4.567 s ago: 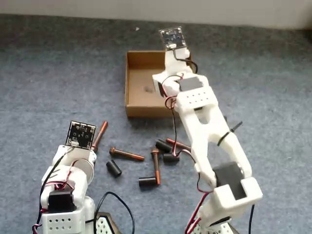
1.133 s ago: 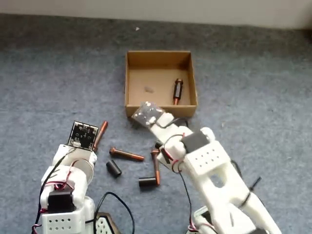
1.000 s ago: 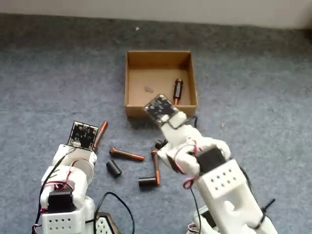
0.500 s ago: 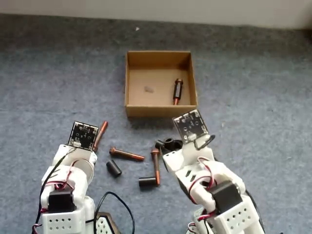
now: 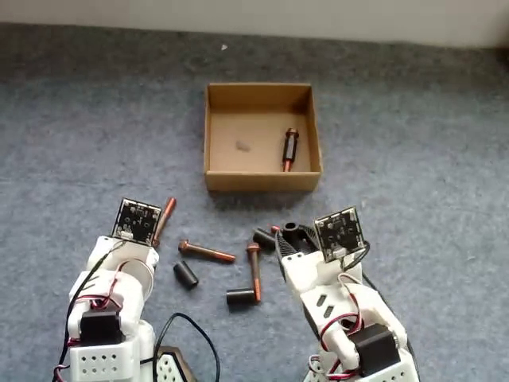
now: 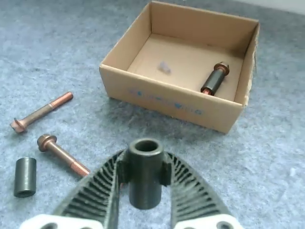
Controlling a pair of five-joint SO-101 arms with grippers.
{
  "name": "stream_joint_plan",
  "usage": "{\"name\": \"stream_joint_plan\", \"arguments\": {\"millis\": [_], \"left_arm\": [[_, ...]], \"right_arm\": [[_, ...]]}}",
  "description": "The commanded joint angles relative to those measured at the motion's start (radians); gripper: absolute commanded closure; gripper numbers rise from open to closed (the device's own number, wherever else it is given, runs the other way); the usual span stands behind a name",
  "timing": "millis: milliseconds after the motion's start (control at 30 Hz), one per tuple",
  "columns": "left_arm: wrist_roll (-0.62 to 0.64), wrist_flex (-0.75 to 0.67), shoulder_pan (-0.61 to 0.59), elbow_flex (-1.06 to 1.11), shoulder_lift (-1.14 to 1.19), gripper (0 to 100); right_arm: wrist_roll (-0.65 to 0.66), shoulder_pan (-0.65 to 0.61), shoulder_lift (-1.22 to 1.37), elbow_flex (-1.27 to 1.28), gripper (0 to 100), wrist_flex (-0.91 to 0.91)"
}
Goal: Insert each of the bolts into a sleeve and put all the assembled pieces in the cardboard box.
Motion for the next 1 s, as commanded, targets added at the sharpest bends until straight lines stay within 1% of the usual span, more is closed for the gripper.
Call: {"name": "stream_joint_plan", "arguments": {"millis": [0, 233, 333, 433, 567, 633, 733, 800, 967], "left_arm": [[-0.005, -0.018, -0.005, -0.047, -0.012, 99], [-0.003, -0.008, -0.007, -0.214, -0.010, 99], [-0.003, 0.040, -0.007, -0.334, 0.048, 96], [-0.003, 0.078, -0.007, -0.495, 0.225, 93], [-0.003, 0.149, 0.004, -0.734, 0.565, 93], [-0.003, 0.207, 0.051, -0.843, 0.734, 93], [0.000, 0.304, 0.151, -0.958, 0.961, 93], [0.061, 0.350, 0.209, -1.020, 1.095, 93], [0.354, 0.393, 0.302, -1.159, 1.348, 93]], "right_arm": [[-0.012, 0.013, -0.019, -0.007, 99.1, -0.047], [-0.012, 0.015, -0.019, 0.065, 99.1, -0.114], [-0.012, 0.015, -0.019, 0.074, 99.1, -0.122], [-0.012, 0.015, -0.019, 0.074, 99.1, -0.122], [-0.012, 0.015, -0.019, 0.074, 99.1, -0.122], [-0.012, 0.016, -0.019, 0.074, 99.1, -0.122], [-0.012, 0.051, -0.019, 0.074, 99.1, -0.122], [-0.012, 0.077, -0.019, 0.074, 99.1, -0.122], [-0.012, 0.091, -0.019, 0.074, 99.1, -0.122]]}}
